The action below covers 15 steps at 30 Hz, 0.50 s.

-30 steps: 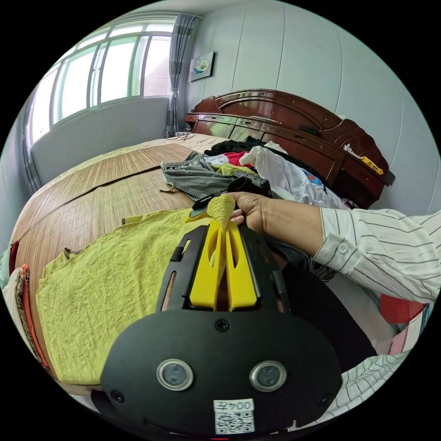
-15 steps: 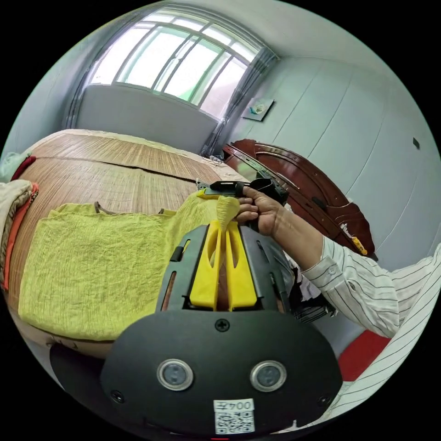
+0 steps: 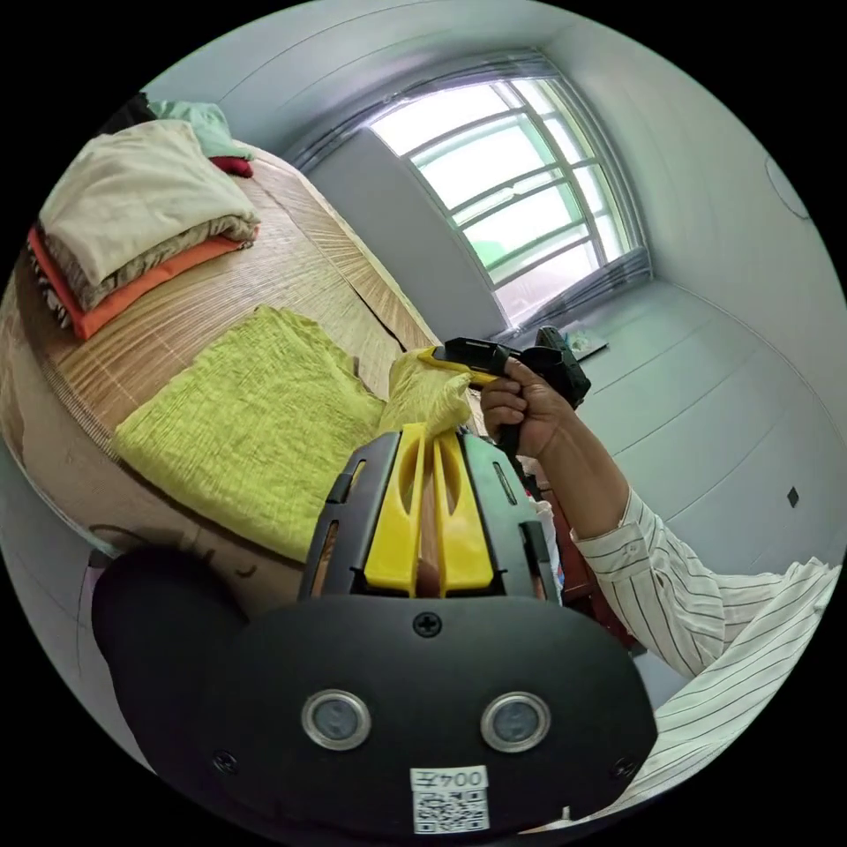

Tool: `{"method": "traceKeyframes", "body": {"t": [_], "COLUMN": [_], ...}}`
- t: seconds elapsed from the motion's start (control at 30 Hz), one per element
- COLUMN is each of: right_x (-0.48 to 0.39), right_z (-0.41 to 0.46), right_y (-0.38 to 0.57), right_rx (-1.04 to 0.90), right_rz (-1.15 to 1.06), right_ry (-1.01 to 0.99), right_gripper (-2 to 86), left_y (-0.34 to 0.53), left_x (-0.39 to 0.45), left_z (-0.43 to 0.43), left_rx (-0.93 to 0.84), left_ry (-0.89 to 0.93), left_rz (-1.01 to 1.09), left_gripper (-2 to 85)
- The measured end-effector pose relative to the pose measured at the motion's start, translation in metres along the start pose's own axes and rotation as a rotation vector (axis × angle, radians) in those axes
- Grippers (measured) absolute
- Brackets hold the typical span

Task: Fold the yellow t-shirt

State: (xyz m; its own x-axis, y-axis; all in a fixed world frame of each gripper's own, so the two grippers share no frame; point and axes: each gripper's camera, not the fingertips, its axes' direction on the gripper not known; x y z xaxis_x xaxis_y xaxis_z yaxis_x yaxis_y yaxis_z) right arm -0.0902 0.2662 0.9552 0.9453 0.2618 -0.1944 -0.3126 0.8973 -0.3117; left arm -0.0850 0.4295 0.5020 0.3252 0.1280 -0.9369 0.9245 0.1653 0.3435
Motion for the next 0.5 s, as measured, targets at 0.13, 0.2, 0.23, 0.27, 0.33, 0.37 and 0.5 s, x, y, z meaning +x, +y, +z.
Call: {"method": "traceKeyframes", "body": {"t": [0.13, 0.2, 0.23, 0.27, 0.33, 0.37, 0.5], "right_x": [-0.061, -0.083, -0.096, -0.108, -0.125, -0.136, -0.162], "right_z": [0.046, 0.063, 0.072, 0.078, 0.086, 0.091, 0.109], "right_y": [-0.025, -0.034, -0.039, -0.043, -0.049, -0.052, -0.059], "right_rx": [-0.068, -0.097, -0.111, -0.120, -0.125, -0.129, -0.143], "right_rz": [-0.047, -0.067, -0.076, -0.087, -0.102, -0.111, -0.139], "right_ry": [0.093, 0.125, 0.149, 0.172, 0.206, 0.227, 0.265], "right_gripper": [-0.7, -0.7, -0.6, -0.6, -0.5, -0.5, -0.3], "left_y": [-0.030, -0.041, -0.049, -0.053, -0.069, -0.072, -0.091], "left_x": [-0.050, -0.066, -0.073, -0.076, -0.083, -0.085, -0.102], "left_z": [-0.038, -0.054, -0.064, -0.069, -0.086, -0.090, -0.121], "left_rx": [0.029, 0.047, 0.058, 0.062, 0.079, 0.082, 0.111], "left_ry": [0.047, 0.068, 0.083, 0.090, 0.120, 0.129, 0.145], "left_rz": [-0.153, -0.200, -0.218, -0.223, -0.231, -0.238, -0.281], "left_gripper": [1.0, 1.0, 1.1, 1.1, 1.2, 1.2, 1.3]}}
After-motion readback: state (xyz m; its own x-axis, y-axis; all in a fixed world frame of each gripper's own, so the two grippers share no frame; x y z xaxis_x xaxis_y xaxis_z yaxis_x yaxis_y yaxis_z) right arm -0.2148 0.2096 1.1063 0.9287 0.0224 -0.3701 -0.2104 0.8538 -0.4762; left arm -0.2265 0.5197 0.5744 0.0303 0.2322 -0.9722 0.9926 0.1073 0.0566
